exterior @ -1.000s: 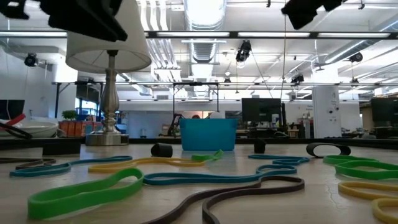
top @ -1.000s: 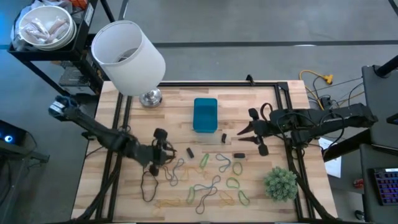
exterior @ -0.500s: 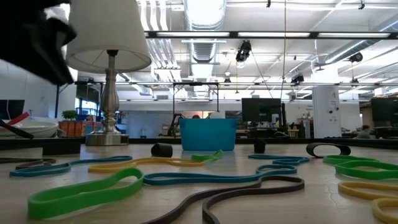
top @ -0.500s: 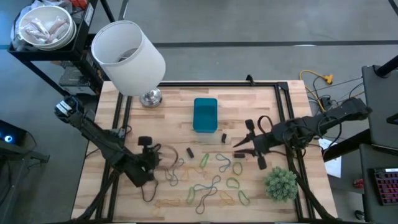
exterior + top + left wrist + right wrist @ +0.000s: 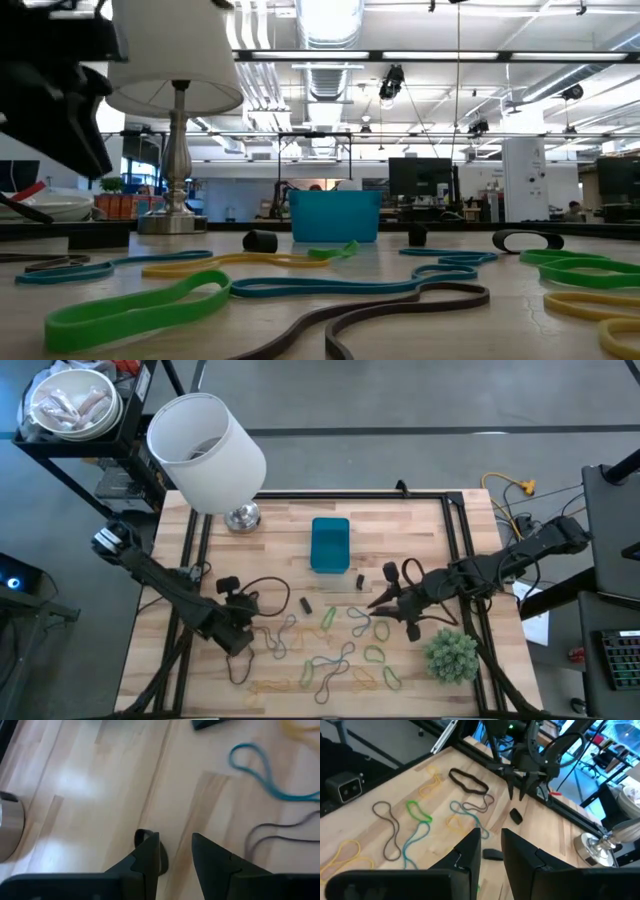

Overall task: Pick and place rubber bands into bin
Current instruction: Put the black rubber band into the blue bin

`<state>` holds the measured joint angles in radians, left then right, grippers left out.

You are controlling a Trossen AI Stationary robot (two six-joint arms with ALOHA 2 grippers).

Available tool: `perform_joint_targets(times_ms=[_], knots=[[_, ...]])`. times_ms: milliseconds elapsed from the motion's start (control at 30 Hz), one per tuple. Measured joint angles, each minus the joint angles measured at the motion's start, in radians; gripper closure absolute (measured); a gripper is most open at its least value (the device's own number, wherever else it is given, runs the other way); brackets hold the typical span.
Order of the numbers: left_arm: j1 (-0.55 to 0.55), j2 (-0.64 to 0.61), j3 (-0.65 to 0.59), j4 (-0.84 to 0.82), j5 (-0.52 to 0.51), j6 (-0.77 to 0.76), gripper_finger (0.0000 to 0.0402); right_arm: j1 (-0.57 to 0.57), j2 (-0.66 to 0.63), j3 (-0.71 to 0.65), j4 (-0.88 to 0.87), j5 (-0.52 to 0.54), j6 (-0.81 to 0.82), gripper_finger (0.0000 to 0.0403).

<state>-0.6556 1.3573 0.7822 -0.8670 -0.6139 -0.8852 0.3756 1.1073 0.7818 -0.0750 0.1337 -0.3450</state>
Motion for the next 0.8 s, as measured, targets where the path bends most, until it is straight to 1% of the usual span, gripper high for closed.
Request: perform_joint_targets(times_ms=[133,333,533,667,800], knots=[[0.025,0.066,0.0,-0.003,0.015,-0.004,0.0304,0.0,0.01,0.0,-0.021,0.0,-0.014,0.033],[0.035,0.115,-0.002,-0.009,0.065,-0.077,0.0304,0.0,-0.001,0.0,-0.032,0.0,-0.012,0.0335],[0.044,0.146,-0.01,-0.006,0.062,-0.103,0.0304,0.0,0.002,0.0,-0.034,-0.002,-0.013,0.0332],[0.053,0.172,-0.047,-0.008,0.062,-0.108,0.0304,0.0,0.002,0.0,-0.034,-0.002,0.002,0.0334],[0.053,0.17,-0.071,0.004,0.061,-0.131,0.0304,0.0,0.002,0.0,-0.04,-0.002,0.005,0.0333]])
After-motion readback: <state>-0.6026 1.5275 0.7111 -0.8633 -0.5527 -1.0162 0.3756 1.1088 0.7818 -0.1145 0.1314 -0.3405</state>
